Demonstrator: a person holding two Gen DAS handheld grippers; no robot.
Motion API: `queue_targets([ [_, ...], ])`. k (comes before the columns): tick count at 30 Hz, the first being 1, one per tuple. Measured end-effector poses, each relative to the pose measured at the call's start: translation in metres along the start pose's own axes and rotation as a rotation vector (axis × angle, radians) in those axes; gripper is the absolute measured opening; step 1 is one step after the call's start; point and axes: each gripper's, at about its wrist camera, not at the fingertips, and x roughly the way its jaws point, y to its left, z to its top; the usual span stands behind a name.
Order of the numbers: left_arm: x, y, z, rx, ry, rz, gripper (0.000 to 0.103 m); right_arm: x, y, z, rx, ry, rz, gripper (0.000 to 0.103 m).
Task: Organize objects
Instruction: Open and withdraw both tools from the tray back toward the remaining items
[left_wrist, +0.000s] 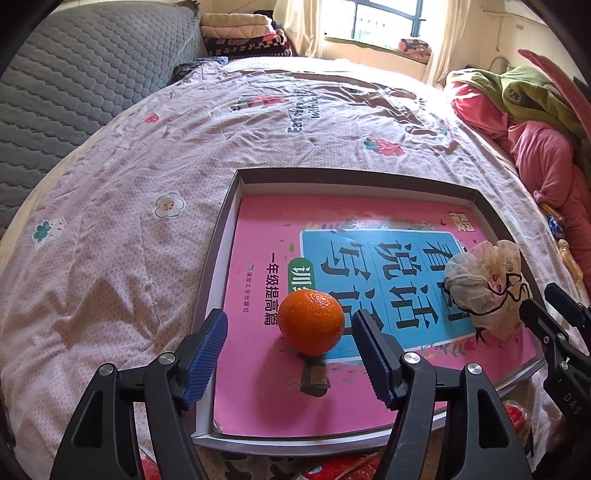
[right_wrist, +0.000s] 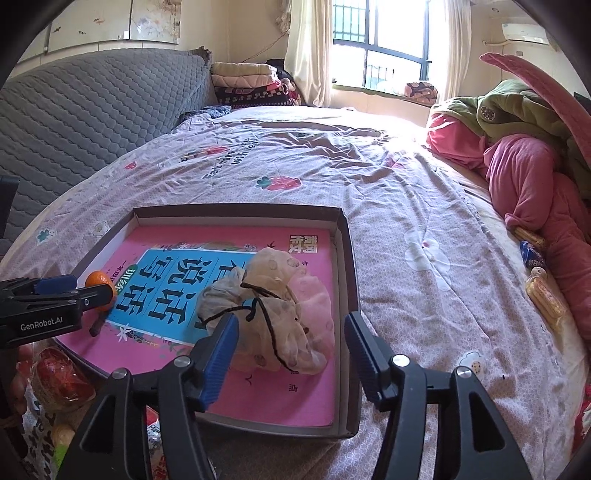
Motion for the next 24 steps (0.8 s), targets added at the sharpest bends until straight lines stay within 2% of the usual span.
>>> queue_targets([
  [19,-0.035,-0.007,-0.013,-0.017,-0.041,-0.005,0.073,-0.032,-0.002,0.002,-0.002,-0.058,0.038,0.064],
  [24,-0.05,-0.01,-0.022,-0.019,-0.05,-0.011,0.073,-0.046,-0.003,-0.001,-0.001,-0.078,0.052,0.07],
])
